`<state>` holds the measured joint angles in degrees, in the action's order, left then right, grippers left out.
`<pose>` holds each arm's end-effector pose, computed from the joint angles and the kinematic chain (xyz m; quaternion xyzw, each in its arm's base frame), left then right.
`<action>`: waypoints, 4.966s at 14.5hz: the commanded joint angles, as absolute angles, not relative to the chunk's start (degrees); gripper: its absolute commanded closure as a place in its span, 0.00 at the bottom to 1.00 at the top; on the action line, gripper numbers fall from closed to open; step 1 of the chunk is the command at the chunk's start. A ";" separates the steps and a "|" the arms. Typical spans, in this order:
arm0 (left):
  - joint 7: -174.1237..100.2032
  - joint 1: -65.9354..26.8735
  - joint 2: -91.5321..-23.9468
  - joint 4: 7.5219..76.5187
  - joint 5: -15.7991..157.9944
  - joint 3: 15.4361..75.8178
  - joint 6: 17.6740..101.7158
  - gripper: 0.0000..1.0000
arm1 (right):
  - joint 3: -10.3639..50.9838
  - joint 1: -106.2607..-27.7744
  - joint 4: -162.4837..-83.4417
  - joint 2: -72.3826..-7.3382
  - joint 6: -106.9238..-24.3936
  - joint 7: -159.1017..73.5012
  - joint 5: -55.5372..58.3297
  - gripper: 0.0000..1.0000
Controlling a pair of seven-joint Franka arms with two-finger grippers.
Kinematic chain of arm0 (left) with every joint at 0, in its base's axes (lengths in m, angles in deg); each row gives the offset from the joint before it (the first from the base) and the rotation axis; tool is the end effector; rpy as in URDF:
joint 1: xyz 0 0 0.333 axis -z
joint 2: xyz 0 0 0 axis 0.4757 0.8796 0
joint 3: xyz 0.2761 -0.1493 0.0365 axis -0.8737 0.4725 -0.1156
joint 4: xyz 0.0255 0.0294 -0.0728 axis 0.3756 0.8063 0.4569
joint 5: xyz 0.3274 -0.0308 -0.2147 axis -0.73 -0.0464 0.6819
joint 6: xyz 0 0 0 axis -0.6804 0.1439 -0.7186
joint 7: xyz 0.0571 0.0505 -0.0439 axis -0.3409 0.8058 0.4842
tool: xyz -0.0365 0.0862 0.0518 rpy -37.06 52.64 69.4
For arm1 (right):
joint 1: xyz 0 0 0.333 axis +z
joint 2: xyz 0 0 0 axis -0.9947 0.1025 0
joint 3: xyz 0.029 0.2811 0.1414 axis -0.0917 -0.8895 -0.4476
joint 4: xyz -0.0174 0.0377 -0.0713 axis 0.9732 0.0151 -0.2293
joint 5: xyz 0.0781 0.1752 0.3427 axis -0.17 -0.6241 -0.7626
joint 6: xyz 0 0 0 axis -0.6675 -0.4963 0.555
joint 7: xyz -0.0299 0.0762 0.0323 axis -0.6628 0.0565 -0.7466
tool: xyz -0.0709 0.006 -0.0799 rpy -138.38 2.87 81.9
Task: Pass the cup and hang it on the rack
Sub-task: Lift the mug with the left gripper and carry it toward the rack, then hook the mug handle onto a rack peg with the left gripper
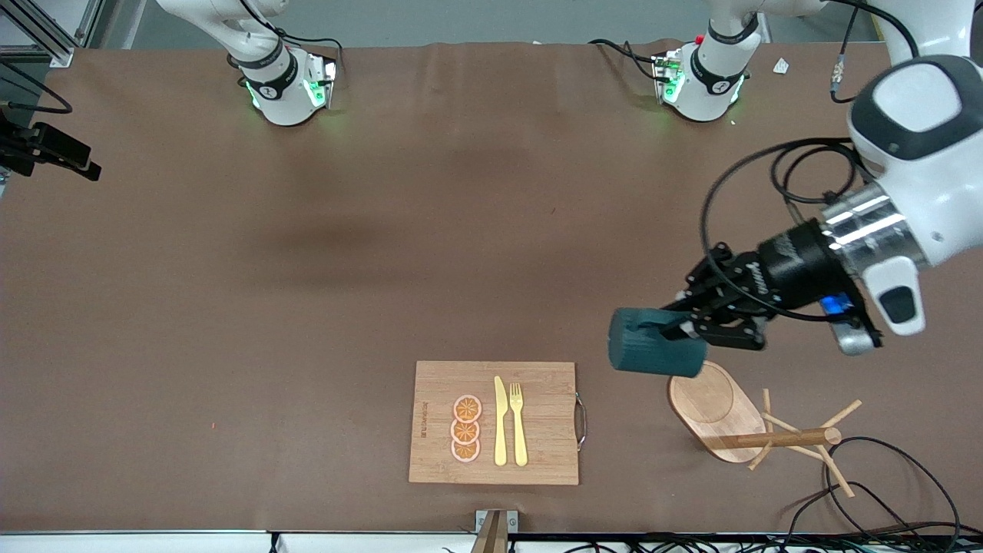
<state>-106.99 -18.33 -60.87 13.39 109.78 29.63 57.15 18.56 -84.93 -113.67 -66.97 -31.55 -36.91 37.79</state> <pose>0.6824 -0.1889 0.6053 0.7066 0.5603 -0.1602 0.4014 0.5173 -0.0410 0.6494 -0.9981 0.0462 0.0405 0.0080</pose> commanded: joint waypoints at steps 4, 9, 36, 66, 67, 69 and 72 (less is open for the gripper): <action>-98.29 -24.35 -57.79 13.50 118.18 30.03 54.78 0.99 | 18.29 -84.82 -114.91 -68.60 -31.95 -36.45 37.10 0.00; -85.55 -28.92 -54.54 13.50 121.42 30.03 49.86 0.99 | 18.29 -84.82 -114.91 -68.60 -31.95 -36.45 37.19 0.00; -63.82 -35.87 -43.81 13.32 124.94 29.67 48.26 0.99 | 18.29 -84.38 -114.91 -68.60 -31.95 -36.45 37.19 0.00; -63.91 -40.18 -39.94 14.03 132.95 29.67 48.18 0.93 | 18.29 -84.29 -114.91 -68.60 -32.04 -36.45 37.28 0.00; -63.91 -40.18 -39.94 14.03 132.95 29.67 48.18 0.90 | 18.29 -84.29 -114.91 -68.60 -32.04 -36.45 37.28 0.00; -64.00 -40.27 -39.94 14.03 132.95 29.67 48.18 0.83 | 18.29 -84.29 -114.91 -68.60 -32.04 -36.45 37.28 0.00; -64.00 -40.45 -39.86 14.03 133.03 29.67 48.09 0.54 | 18.29 -84.29 -114.91 -68.60 -32.04 -36.45 37.28 0.00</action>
<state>-64.70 -39.99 -39.83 13.92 131.49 29.47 48.28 18.26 -84.58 -113.66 -67.00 -31.55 -36.91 37.78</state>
